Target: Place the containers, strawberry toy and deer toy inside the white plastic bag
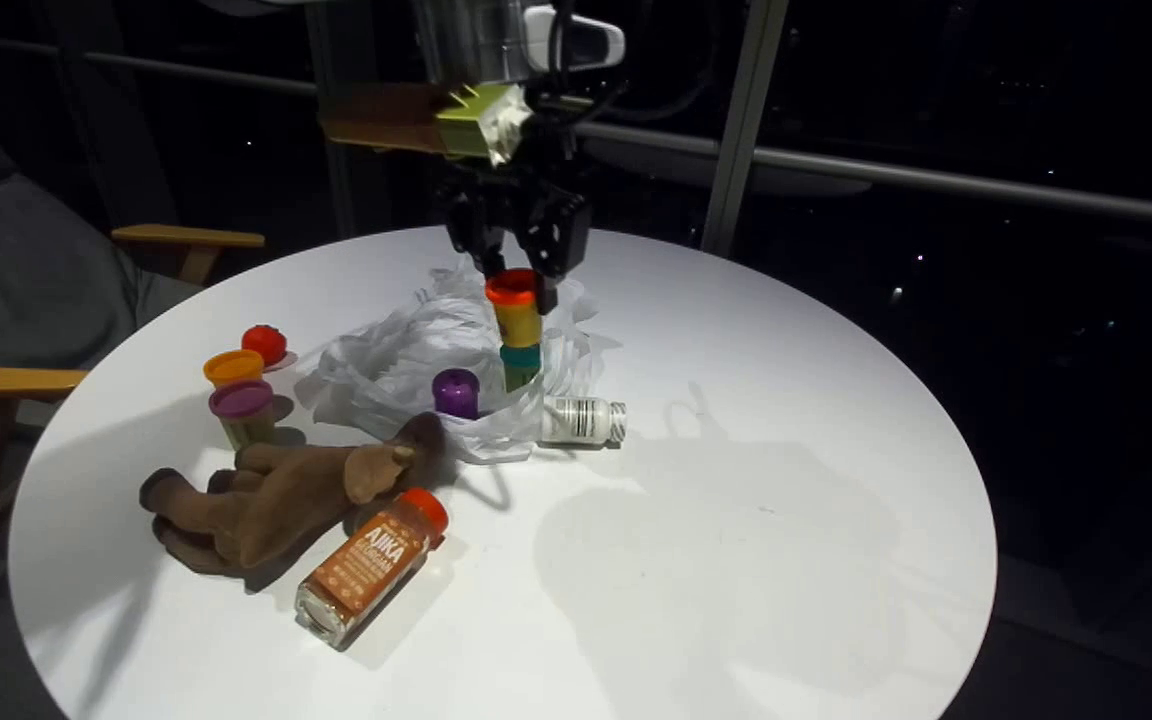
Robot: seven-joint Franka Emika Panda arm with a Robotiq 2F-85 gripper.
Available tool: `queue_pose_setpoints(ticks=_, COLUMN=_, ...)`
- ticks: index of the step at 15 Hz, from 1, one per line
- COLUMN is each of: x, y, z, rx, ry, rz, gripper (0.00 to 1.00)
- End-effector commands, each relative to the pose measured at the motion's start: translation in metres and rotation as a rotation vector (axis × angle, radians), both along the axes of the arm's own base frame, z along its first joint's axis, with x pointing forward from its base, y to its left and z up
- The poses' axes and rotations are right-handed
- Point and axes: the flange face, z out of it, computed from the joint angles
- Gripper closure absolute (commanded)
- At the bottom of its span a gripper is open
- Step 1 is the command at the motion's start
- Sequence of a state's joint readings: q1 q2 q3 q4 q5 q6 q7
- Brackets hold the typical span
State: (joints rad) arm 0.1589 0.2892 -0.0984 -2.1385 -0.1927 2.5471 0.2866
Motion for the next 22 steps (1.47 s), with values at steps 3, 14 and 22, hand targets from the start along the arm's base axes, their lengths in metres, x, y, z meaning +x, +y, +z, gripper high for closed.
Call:
queue_pose_setpoints(ticks=3, x=-0.01, y=0.091, z=-0.042, rx=0.009, ry=0.073, rz=0.096, gripper=0.72)
queue_pose_setpoints(ticks=14, x=0.003, y=0.137, z=-0.14, rx=0.049, ry=0.013, rz=0.173, gripper=0.72)
queue_pose_setpoints(ticks=22, x=0.004, y=0.16, z=-0.075, rx=0.039, ry=-0.074, rz=0.237, gripper=0.01)
